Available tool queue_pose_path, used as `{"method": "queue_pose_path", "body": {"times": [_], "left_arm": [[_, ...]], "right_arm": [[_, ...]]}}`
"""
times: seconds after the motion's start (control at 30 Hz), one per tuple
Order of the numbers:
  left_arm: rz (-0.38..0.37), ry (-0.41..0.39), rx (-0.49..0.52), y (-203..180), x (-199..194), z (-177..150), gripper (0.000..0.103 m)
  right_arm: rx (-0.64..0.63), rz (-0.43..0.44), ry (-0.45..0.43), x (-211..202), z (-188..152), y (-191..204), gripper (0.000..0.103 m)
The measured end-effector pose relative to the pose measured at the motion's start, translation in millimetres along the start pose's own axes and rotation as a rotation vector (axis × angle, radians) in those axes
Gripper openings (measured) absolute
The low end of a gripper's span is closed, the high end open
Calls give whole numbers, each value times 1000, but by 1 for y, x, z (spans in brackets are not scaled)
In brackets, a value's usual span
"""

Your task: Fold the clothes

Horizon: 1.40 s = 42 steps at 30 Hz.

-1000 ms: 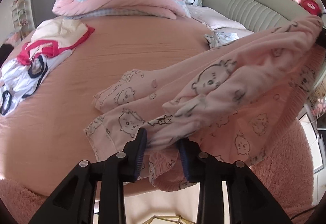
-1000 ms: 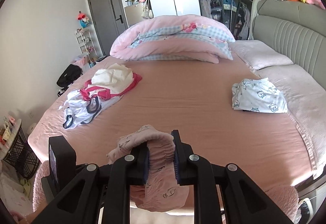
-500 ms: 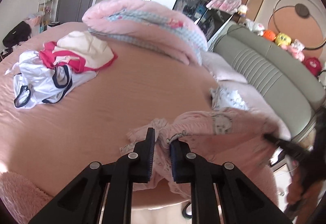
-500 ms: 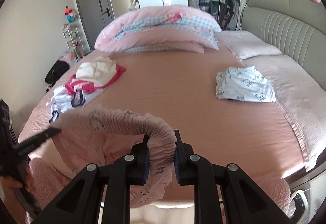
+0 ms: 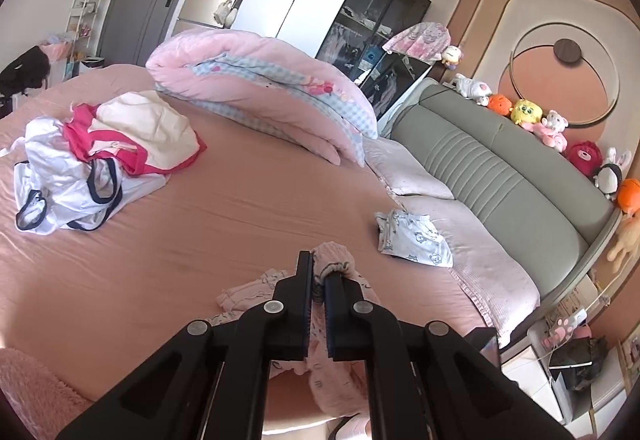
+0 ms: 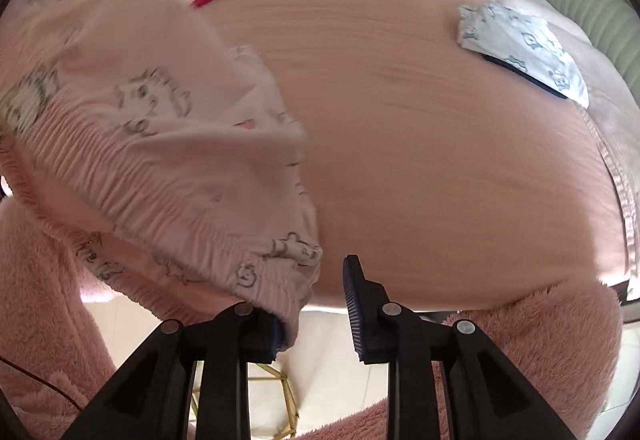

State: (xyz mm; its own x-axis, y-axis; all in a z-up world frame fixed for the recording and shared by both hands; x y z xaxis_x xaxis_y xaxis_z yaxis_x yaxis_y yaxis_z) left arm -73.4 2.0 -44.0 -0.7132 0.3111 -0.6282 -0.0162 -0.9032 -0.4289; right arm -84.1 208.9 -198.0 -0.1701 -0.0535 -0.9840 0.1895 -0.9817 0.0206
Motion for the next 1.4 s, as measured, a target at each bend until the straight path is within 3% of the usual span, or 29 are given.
{"method": "queue_pose_path", "body": {"times": [0.07,0.13,0.33,0.47,0.57,0.6,0.7,0.77,0.87,0.97,1.0,1.13,1.2,1.3,1.4], "left_arm": [[4,-5,0,2,-3,6,4],[-6,-24,26,-3,-10,26,4],[6,-260,248,-63,-84,135,4],[31,-353,311,-85,-126,171,4],[68,-383,336,-87,-139,174,4],[81,-359,328,-81,-132,166,4],[104,-249,267,-51,-94,134,4],[100,-125,177,-20,-50,100,4],[90,156,-22,42,37,21,4],[147,367,-69,73,96,-47,4],[167,427,-75,81,111,-68,4],[235,534,-46,91,132,-103,4],[288,531,4,90,130,-104,4],[344,536,165,79,131,-104,5],[358,577,366,67,131,-107,5]], "right_arm": [[2,-52,-88,-24,10,-11,13],[-2,-92,-222,-76,39,-20,10],[-31,-96,-623,-271,127,-31,10],[-37,-57,-815,-373,139,-25,10],[-43,6,-878,-406,128,-22,10],[-43,7,-875,-406,122,-23,10],[-38,14,-786,-366,111,-19,10],[1,67,-603,-283,95,-24,10],[60,146,-322,-159,67,-30,10],[148,195,-68,-52,26,-34,10],[148,168,-29,-32,14,-32,10],[92,97,63,1,-9,-27,12],[82,95,100,8,-14,-27,14],[88,100,150,18,-22,-28,20],[86,141,168,25,-25,-24,20]]}}
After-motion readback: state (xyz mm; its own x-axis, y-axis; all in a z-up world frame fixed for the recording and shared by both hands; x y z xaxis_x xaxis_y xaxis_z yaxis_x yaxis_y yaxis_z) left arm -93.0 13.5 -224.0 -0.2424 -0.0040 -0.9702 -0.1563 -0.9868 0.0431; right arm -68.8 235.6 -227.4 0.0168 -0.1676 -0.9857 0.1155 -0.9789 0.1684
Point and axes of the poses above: each gripper's, at about its wrist camera, not at the fingertips, and x roughly the way its jaws point, y to its left, z to its top, the point moved 8 cm from there along x, roughly the way its jaws point, and after that the axes turned 13 degrees about y, right-handed, at the moved point
